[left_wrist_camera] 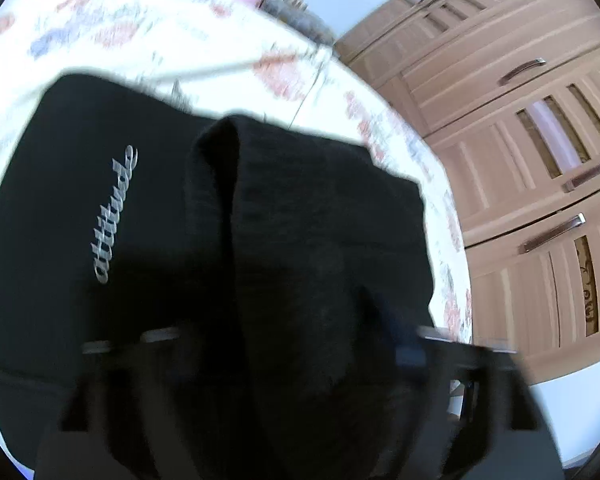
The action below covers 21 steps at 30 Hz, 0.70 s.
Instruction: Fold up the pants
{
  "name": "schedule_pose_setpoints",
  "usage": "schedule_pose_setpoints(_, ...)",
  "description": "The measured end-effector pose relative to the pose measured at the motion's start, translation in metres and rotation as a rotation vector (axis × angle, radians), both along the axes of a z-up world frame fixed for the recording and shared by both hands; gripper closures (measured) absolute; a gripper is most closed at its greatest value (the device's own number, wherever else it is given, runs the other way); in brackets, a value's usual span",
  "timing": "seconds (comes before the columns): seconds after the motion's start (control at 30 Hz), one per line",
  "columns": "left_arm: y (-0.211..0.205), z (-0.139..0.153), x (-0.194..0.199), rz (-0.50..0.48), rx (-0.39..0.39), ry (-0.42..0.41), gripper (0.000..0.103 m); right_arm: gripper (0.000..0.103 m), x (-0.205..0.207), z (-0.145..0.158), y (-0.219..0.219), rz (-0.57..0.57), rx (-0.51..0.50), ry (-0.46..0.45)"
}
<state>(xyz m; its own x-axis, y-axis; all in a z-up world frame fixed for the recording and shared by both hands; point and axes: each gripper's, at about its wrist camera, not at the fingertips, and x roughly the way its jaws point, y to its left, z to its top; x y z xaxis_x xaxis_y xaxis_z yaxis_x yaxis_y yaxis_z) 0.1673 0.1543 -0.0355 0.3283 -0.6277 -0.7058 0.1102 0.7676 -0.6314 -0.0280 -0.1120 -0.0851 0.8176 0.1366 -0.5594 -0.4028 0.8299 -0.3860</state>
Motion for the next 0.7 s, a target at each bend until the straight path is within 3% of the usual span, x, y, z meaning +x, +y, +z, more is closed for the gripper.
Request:
schedule_pose_setpoints(0.07,-0.009,0.003,-0.003,-0.025,0.066,-0.045,0.031,0.017,0.000,0.000,-0.001,-0.003,0.013,0.007)
schedule_pose_setpoints(0.13,-0.011,0.008,-0.004,-0.036,0.050,-0.065,0.072,0.017,0.000,0.001,-0.002,-0.007,0.019,0.006)
schedule_pose_setpoints(0.2,-0.008,0.026,-0.008,-0.014,0.055,-0.116,0.082,0.017,-0.002,0.003,-0.005,-0.021,0.022,-0.023)
schedule_pose_setpoints(0.37,-0.015,0.103,-0.024,-0.027,0.049,-0.275,0.085,0.017,-0.001,0.009,-0.012,-0.081,0.014,-0.057)
schedule_pose_setpoints(0.43,-0.016,0.143,-0.034,-0.044,0.041,-0.359,0.085,0.017,-0.005,0.012,-0.005,-0.072,-0.017,-0.091)
schedule_pose_setpoints(0.53,-0.003,0.180,-0.049,-0.044,0.033,-0.439,0.085,0.017,-0.007,0.015,0.010,-0.047,-0.078,-0.128)
schedule_pose_setpoints(0.63,0.034,0.169,-0.047,0.035,0.057,-0.403,0.085,0.017,0.000,0.009,0.019,-0.029,-0.105,-0.095)
schedule_pose_setpoints(0.7,0.067,0.133,-0.035,0.118,0.064,-0.306,0.085,0.017,0.002,0.008,0.022,-0.022,-0.114,-0.096)
